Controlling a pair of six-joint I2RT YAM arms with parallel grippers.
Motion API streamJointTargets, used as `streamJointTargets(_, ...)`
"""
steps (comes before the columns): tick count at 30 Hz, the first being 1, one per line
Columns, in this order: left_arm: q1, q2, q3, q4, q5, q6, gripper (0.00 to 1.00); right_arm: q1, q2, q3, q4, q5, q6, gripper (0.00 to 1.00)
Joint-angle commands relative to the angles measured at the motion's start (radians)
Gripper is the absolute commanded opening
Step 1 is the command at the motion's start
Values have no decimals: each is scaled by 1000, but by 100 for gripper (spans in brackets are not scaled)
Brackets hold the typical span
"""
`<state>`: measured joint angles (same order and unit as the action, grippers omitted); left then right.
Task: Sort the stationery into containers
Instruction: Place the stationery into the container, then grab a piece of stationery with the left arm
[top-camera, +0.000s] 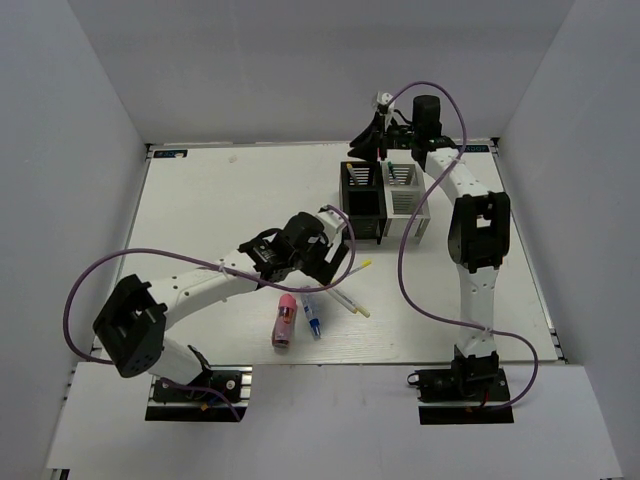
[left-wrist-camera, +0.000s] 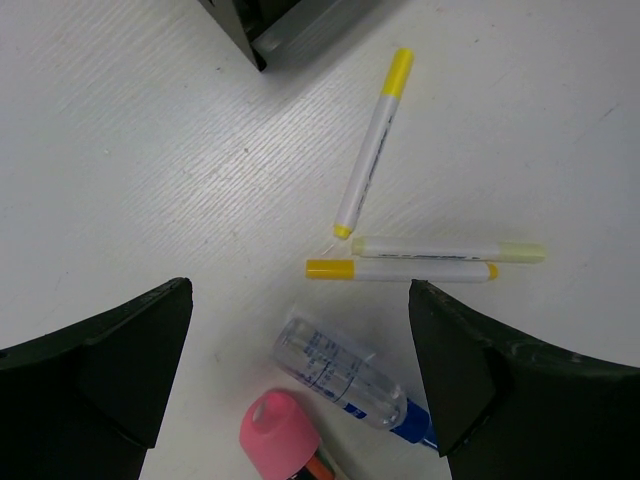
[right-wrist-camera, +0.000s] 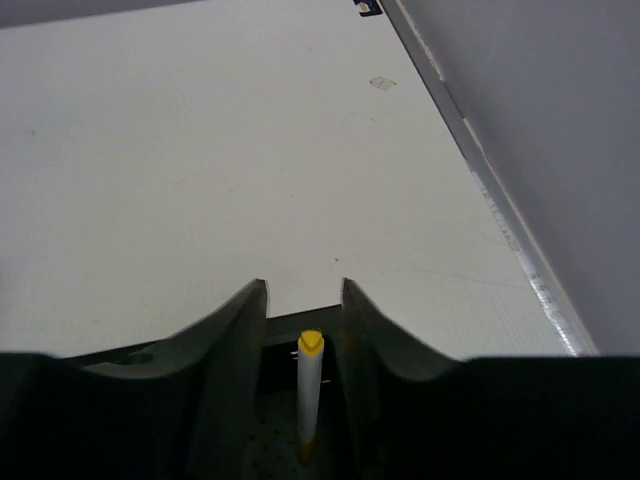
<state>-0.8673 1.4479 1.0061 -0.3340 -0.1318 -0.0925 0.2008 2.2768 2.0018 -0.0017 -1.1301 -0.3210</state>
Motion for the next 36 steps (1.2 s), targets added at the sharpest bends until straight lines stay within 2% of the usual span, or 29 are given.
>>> streamJointTargets(1,-4,8,12,35,89,11,99,-8,-42,-6,63,4,-20,45)
streamJointTargets(2,-4,23,22,35,98,11,99,-11,-43,-5,65,12,-12,51)
streamJointTargets(4,-4,34,22,44,132,22,99,-11,-51,-9,27,12,-13,69)
streamJointTargets(8,-4,69,51,73,182,22,99,-24,-203,-122,21,33,-29,72)
streamJointTargets(9,-4,78,51,73,182,34,98,-26,-238,-199,29,73,-26,71)
streamJointTargets(10,-4,101,81,73,196,46,96,-34,-360,-272,37,125,-26,61)
streamJointTargets(11,-4,117,97,73,205,56,94,-38,-403,-344,42,159,-18,47)
streamJointTargets(12,-15,137,117,73,205,66,91,-56,-483,-380,37,238,-12,29)
streamJointTargets(13,-27,158,138,63,205,77,89,-63,-560,-493,31,242,-10,14)
streamJointTargets(14,-27,207,185,41,195,92,87,-70,-636,-533,28,236,-26,0)
streamJointTargets(15,-44,233,209,41,183,93,85,-96,-672,-572,23,245,-33,0)
streamJointTargets(16,-59,259,253,24,182,105,82,-106,-741,-684,8,242,-33,0)
streamJointTargets(17,-59,314,273,13,167,105,76,-125,-811,-718,5,237,-56,0)
streamJointTargets(19,-85,373,342,-11,144,105,69,-136,-876,-806,-46,250,-62,16)
streamJointTargets(21,-85,454,385,-59,89,105,60,-156,-996,-901,-66,253,-61,27)
streamJointTargets(24,-95,505,429,-68,32,105,54,-189,-1129,-1000,-92,221,-58,27)
streamJointTargets(29,-104,560,483,-68,-48,105,55,-235,-1321,-1119,-130,139,-50,27)
streamJointTargets(36,-104,602,502,-68,-74,114,61,-261,-1369,-1170,-159,90,-61,27)
